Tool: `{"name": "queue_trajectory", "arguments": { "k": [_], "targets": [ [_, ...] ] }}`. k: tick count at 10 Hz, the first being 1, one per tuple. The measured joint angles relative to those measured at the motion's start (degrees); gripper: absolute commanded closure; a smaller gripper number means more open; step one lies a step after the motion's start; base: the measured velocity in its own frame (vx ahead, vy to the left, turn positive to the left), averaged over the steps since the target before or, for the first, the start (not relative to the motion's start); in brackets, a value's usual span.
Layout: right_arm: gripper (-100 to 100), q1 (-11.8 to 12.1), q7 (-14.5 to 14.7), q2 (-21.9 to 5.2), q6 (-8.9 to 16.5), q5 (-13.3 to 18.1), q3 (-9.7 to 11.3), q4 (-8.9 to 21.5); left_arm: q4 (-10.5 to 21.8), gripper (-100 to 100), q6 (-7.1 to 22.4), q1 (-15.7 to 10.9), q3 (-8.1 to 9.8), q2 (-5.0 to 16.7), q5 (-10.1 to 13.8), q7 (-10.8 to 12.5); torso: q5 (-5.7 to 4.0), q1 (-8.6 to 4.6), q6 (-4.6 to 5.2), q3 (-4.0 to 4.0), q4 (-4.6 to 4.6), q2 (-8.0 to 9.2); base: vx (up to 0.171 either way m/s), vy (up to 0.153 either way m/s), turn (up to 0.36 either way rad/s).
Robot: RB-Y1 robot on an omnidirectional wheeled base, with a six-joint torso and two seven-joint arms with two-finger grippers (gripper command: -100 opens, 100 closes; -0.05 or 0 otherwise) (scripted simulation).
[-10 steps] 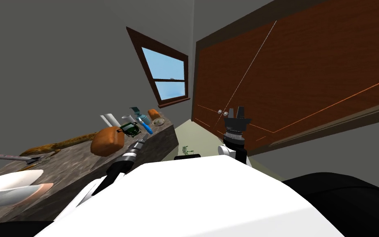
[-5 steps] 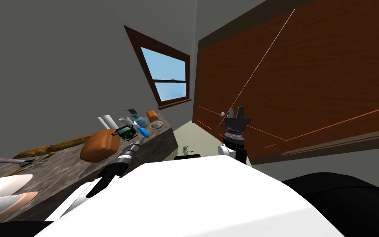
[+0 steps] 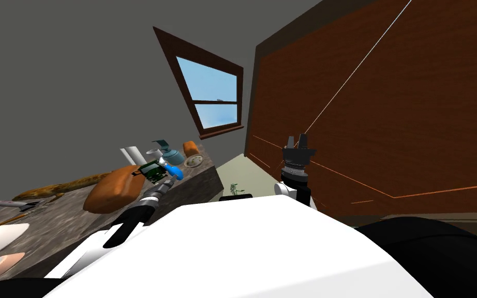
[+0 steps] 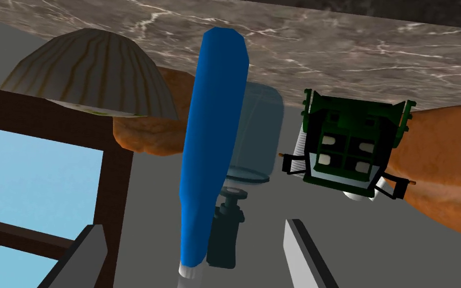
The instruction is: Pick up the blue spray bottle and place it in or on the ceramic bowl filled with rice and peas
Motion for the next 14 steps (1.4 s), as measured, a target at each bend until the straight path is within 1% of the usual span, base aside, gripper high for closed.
{"name": "queue_trajectory", "arguments": {
  "k": [2, 3, 5, 7, 8, 9, 10, 11, 14],
  "targets": [
    [0, 0.00, 0.00, 0.00, 0.00, 0.00, 0.00, 0.00, -0.68, -100, 3.40, 0.09, 0.38, 1.17, -1.59, 0.36, -0.01, -0.08, 0.01, 0.01, 0.01, 0.03, 0.171, -0.076, 0.112],
    [0, -0.01, 0.00, 0.00, 0.00, 0.00, 0.00, 0.00, -0.45, -100, 4.55, 0.11, 0.78, 1.92, -2.14, 0.64, -0.02, -0.08, 0.02, 0.03, 0.01, 0.05, 0.160, -0.062, 0.132],
    [0, -0.01, 0.00, 0.00, 0.00, 0.00, 0.00, 0.00, -0.71, -100, 6.36, 0.66, 1.28, 2.40, -3.55, 1.10, 0.00, -0.03, 0.02, 0.09, 0.03, 0.17, 0.130, -0.054, 0.104],
    [0, -0.01, 0.00, 0.00, 0.00, 0.00, 0.00, 0.00, -0.75, -100, 8.36, 0.87, 2.03, 3.33, -4.30, 1.77, 0.02, 0.08, 0.02, 0.10, 0.04, 0.18, 0.099, -0.030, 0.062],
    [0, -0.02, 0.00, 0.00, 0.00, 0.00, 0.00, 0.00, -0.77, 0, 8.56, 0.88, 2.08, 3.37, -4.32, 1.85, 0.04, 0.16, 0.04, 0.21, 0.08, 0.40, 0.011, -0.004, -0.003],
    [0, -0.03, 0.00, 0.00, 0.01, 0.00, 0.00, 0.01, -0.77, -100, 8.54, 0.88, 2.07, 3.37, -4.31, 1.84, 0.05, 0.22, 0.03, 0.33, 0.12, 0.58, 0.059, 0.030, -0.049],
    [0, -0.02, 0.00, -0.01, 0.01, 0.00, 0.00, 0.01, 0.16, -100, 8.23, 0.31, 2.19, 3.26, -4.43, 1.89, 0.08, 0.36, 0.05, 0.29, 0.12, 0.51, 0.036, 0.021, -0.017],
    [0, -0.02, 0.00, -0.01, 0.01, 0.00, 0.00, 0.01, 0.29, 100, 8.12, 0.23, 2.21, 3.25, -4.44, 1.90, 0.09, 0.34, 0.03, 0.32, 0.12, 0.57, 0.005, 0.003, 0.002],
    [0, -0.03, 0.00, 0.00, 0.01, 0.00, 0.00, 0.01, 0.28, 100, 8.15, 0.23, 2.25, 3.26, -4.46, 1.89, 0.09, 0.27, 0.05, 0.39, 0.14, 0.70, 0.000, 0.000, 0.000]
  ]
}}
